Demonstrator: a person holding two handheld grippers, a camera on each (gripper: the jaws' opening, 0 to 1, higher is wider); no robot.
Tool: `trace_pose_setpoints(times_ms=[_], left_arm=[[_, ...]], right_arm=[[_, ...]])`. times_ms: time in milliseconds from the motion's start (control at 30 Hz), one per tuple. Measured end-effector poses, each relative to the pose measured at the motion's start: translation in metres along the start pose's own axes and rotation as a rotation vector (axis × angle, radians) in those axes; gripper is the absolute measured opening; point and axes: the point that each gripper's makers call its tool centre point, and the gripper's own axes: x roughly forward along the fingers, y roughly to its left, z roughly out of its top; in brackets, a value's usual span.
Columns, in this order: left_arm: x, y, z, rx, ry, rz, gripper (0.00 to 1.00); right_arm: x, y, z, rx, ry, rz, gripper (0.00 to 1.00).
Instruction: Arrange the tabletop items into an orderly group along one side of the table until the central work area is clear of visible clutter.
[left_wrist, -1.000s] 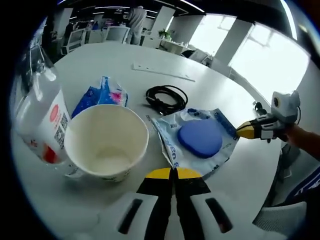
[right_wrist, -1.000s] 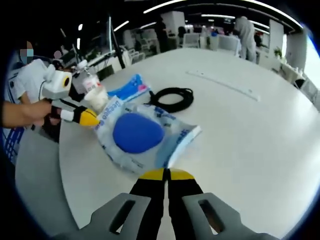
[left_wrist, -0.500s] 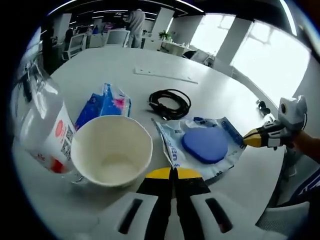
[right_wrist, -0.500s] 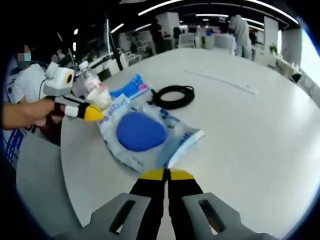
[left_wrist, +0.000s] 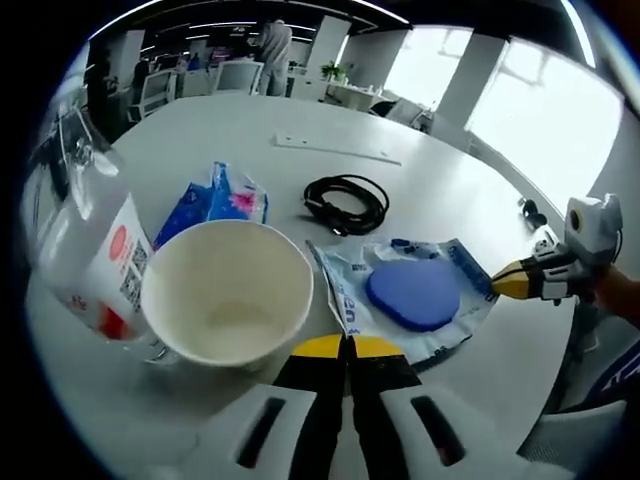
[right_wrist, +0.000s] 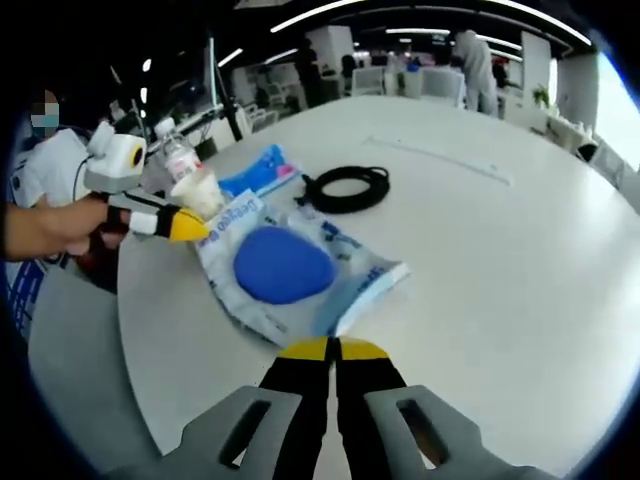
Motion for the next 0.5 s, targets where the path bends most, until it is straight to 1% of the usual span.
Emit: trace_pose_setpoints(times_ms=[333, 500], left_arm=[[0.0062, 0.0031, -0.0049, 0.005, 0.008, 0.018, 0.00], [0.0071, 0.0047, -0.0038, 0.013, 0.001, 0.033, 0.00]], right_arm=[[0.0051, -0.0001, -0.0052, 0.000, 0.006, -0.011, 0.00], [0.0059, -0.0014, -0.0045, 0.000, 0.004, -0.023, 0.00]])
